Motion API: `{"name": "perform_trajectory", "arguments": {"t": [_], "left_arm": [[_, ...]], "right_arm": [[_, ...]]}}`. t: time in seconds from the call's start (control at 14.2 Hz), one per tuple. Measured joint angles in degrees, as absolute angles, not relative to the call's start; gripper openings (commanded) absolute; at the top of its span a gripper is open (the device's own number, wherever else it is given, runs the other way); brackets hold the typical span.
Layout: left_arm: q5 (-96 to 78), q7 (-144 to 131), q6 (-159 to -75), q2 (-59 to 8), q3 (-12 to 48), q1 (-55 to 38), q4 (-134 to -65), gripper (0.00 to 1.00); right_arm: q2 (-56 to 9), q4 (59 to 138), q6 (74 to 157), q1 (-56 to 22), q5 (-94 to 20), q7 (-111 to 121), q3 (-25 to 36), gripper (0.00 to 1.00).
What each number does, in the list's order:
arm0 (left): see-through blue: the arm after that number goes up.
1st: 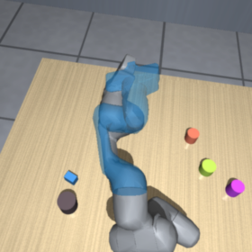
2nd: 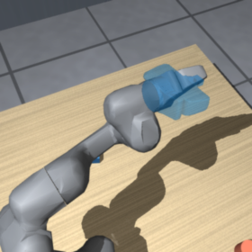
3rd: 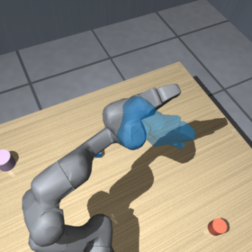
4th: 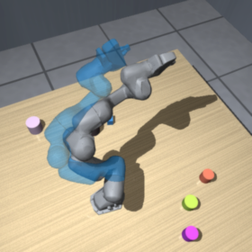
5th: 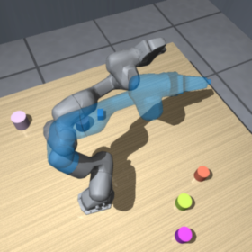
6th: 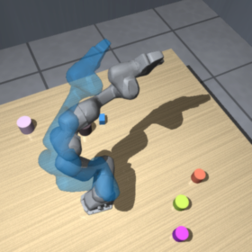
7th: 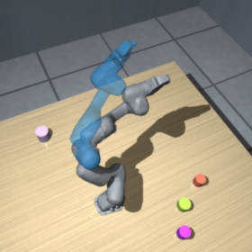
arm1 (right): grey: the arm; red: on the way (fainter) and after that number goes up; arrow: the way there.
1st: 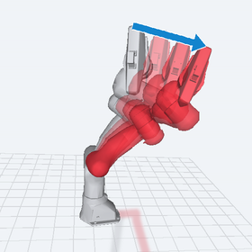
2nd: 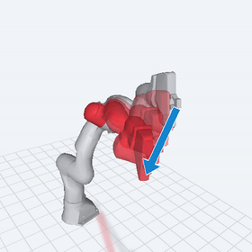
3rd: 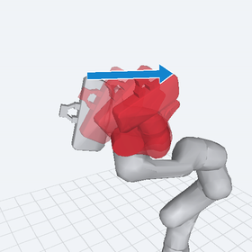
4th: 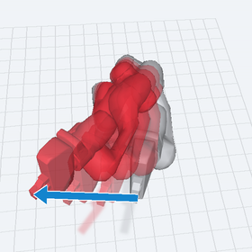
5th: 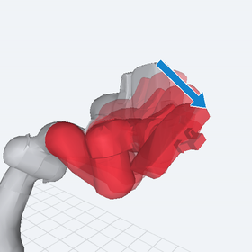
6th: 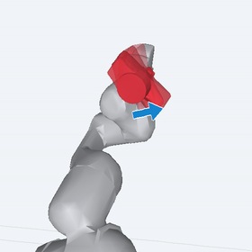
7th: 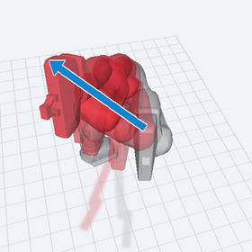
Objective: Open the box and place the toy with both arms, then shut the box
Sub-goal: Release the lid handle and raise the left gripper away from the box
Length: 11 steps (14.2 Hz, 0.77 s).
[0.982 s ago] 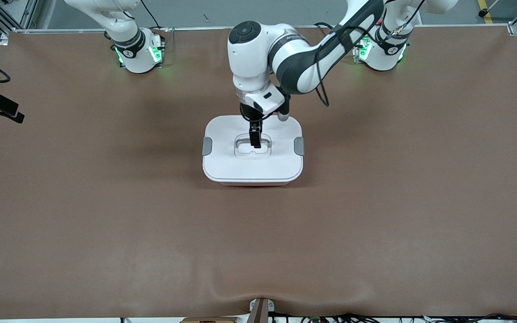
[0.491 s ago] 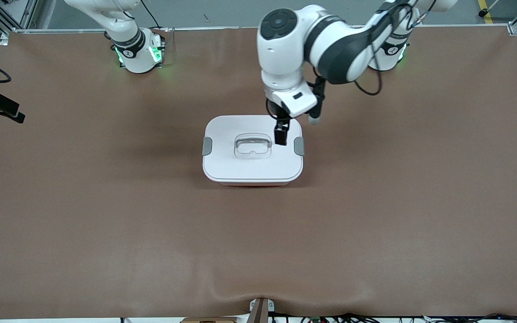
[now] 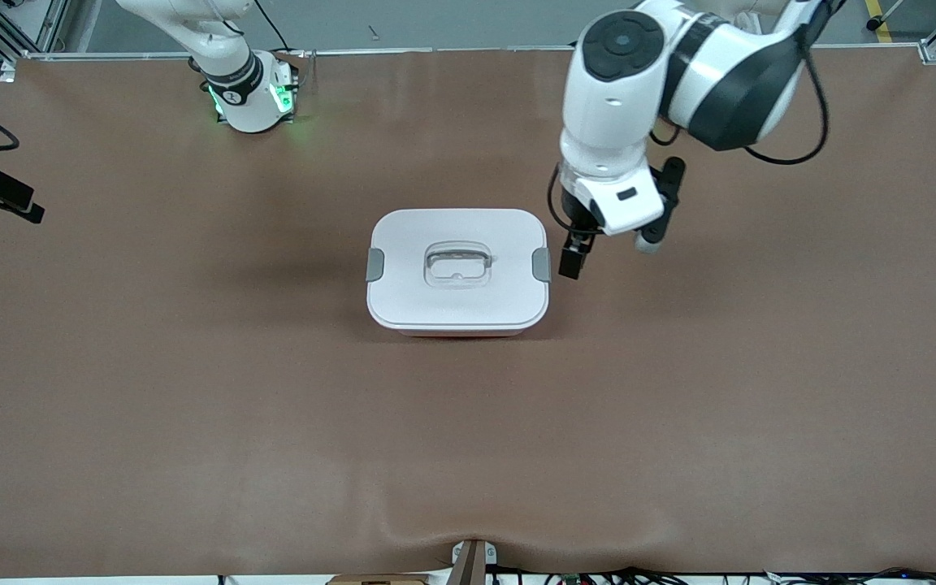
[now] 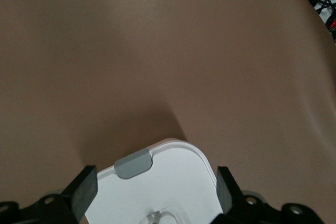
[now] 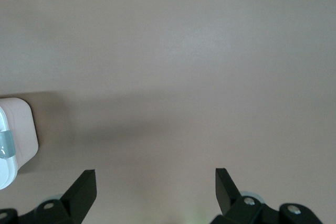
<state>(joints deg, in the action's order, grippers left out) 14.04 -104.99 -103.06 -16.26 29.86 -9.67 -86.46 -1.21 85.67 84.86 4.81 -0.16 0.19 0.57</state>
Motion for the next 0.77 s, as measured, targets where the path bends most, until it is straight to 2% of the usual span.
{"name": "perform_trajectory", "arguments": {"t": [0.35,0.77], "left_arm": [[12.4,-89.2,-102.5,-16.3,29.8,-3.6,-83.8,1.00],[10.7,-67.3,-97.8,-16.3,29.8,2.1,-80.8,1.00]], "right_arm": [[-1.2,85.6,84.9,4.8,0.2,1.6,0.7,1.00],[-1.2,85.4,84.8,4.9,0.2,1.7,0.7,1.00]]}}
